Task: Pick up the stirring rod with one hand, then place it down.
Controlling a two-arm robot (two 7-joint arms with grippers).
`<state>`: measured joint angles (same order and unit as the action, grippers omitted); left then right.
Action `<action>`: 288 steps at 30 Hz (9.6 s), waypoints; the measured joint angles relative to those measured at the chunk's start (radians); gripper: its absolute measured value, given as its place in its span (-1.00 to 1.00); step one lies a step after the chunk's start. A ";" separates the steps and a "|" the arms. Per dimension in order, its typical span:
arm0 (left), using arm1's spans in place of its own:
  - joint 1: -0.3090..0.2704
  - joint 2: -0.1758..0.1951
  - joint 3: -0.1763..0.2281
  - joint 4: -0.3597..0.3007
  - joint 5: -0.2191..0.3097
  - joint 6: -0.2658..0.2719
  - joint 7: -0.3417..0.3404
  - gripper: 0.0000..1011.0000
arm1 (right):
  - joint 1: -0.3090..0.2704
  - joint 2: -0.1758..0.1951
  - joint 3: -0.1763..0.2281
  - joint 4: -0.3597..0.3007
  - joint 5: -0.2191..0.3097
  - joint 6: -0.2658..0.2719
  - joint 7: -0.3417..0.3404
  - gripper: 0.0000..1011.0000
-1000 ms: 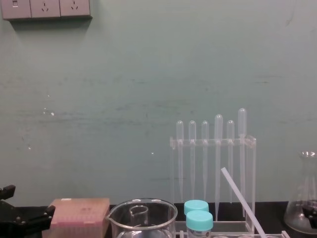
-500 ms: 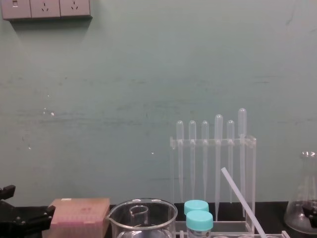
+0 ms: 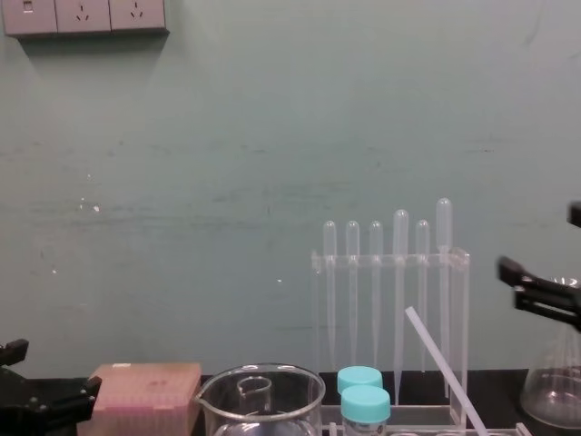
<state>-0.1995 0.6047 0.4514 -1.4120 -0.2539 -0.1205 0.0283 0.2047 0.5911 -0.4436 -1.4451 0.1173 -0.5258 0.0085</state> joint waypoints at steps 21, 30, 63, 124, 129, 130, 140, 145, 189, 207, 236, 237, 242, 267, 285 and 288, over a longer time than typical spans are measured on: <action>0.000 0.000 0.000 0.000 0.000 0.000 0.000 0.98 | 0.123 -0.076 -0.075 0.101 0.458 0.292 0.446 0.98; 0.000 0.000 0.000 0.000 0.000 0.000 0.000 0.98 | 0.144 -0.091 -0.075 0.128 0.494 0.448 0.480 0.98; 0.000 0.000 0.000 0.000 0.000 0.000 0.000 0.98 | 0.145 -0.091 -0.073 0.128 0.492 0.451 0.480 -0.05; 0.000 0.000 0.000 0.000 0.000 0.000 0.000 0.98 | 0.155 -0.239 0.108 0.299 0.566 -0.046 0.785 -0.86; 0.000 0.000 0.000 0.000 0.000 0.000 0.000 0.98 | 0.157 -0.239 0.107 0.298 0.567 -0.048 0.785 -0.86; 0.000 0.000 0.000 0.000 0.000 0.000 0.000 0.98 | 0.157 -0.239 0.107 0.298 0.567 -0.048 0.785 -0.86; 0.000 0.000 0.000 0.000 0.000 0.000 0.000 0.98 | 0.158 -0.239 0.106 0.297 0.568 -0.051 0.787 -0.86; 0.000 0.000 0.000 0.000 0.000 0.000 0.000 0.98 | 0.158 -0.239 0.105 0.296 0.568 -0.051 0.788 -0.86; 0.000 0.000 0.000 0.000 0.000 0.000 0.000 0.98 | 0.159 -0.239 0.105 0.296 0.568 -0.053 0.789 -0.86; 0.000 0.000 0.000 0.000 0.000 0.000 0.000 0.98 | 0.159 -0.239 0.105 0.296 0.568 -0.053 0.789 -0.86; 0.000 0.000 0.000 0.000 0.000 0.000 0.000 0.98 | 0.159 -0.239 0.105 0.296 0.568 -0.053 0.789 -0.86; 0.000 0.000 0.000 0.000 0.000 0.000 0.000 0.98 | 0.159 -0.239 0.105 0.296 0.568 -0.053 0.789 -0.86; 0.000 0.000 0.000 0.000 0.000 0.000 0.000 0.98 | 0.159 -0.239 0.105 0.296 0.568 -0.053 0.789 -0.86; 0.000 0.000 0.000 0.000 0.000 0.000 0.000 0.98 | 0.090 -0.209 0.133 0.208 0.531 0.036 0.808 -0.86; 0.000 0.000 0.000 0.000 0.000 0.000 0.000 0.98 | 0.116 -0.215 0.107 0.287 0.505 0.072 0.829 -0.86; 0.000 0.000 0.000 0.000 0.000 0.000 0.000 0.98 | 0.121 -0.216 0.102 0.299 0.502 0.077 0.834 -0.86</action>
<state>-0.1995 0.6046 0.4514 -1.4119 -0.2539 -0.1205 0.0283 0.3261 0.3753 -0.3414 -1.1460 0.6196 -0.4484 0.8422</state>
